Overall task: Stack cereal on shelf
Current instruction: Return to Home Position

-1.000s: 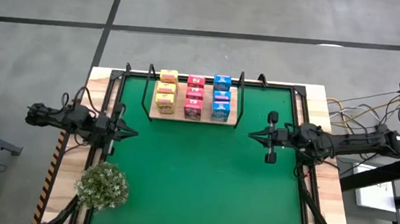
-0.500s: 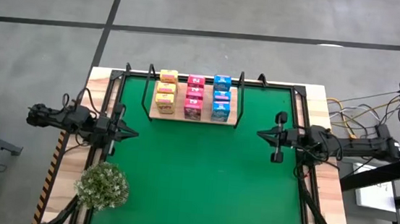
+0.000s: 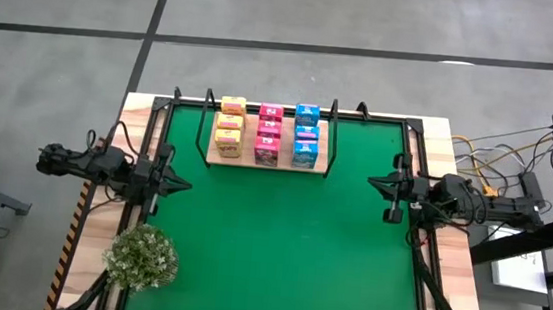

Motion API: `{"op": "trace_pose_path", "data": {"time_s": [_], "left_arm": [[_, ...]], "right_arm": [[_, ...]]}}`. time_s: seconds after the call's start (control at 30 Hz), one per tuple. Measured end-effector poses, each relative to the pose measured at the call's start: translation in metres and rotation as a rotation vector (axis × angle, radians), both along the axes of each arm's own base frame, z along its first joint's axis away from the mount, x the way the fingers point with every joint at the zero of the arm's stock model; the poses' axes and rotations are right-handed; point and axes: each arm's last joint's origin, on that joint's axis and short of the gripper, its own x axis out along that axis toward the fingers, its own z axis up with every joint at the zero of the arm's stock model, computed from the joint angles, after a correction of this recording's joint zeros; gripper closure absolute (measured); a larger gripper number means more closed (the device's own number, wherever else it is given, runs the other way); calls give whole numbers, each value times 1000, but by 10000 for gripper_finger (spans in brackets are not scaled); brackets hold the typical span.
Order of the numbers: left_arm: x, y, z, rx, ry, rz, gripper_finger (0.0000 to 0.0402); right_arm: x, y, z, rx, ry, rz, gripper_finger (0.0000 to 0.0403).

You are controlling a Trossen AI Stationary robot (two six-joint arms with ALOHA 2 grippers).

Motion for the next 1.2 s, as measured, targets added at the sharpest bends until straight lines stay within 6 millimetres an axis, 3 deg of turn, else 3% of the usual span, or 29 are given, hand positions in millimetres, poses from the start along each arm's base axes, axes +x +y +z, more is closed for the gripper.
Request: {"op": "trace_pose_path", "data": {"time_s": [0.27,0.47,0.77,1.0,1.2], "left_arm": [[0,1,0,-152,14,19,402],[1,1,-1,-154,27,19,402],[2,0,-2,-149,43,20,402],[3,0,-3,-143,52,20,402],[3,0,-3,-143,51,20,402]], "right_arm": [[-10,0,-2,-8,-11,-3,390],[-9,0,-3,-16,-3,-17,390],[-8,-5,-11,24,74,-176,390],[-9,-10,-18,-119,196,-398,390],[-8,-11,-22,-128,245,-411,390]]}}
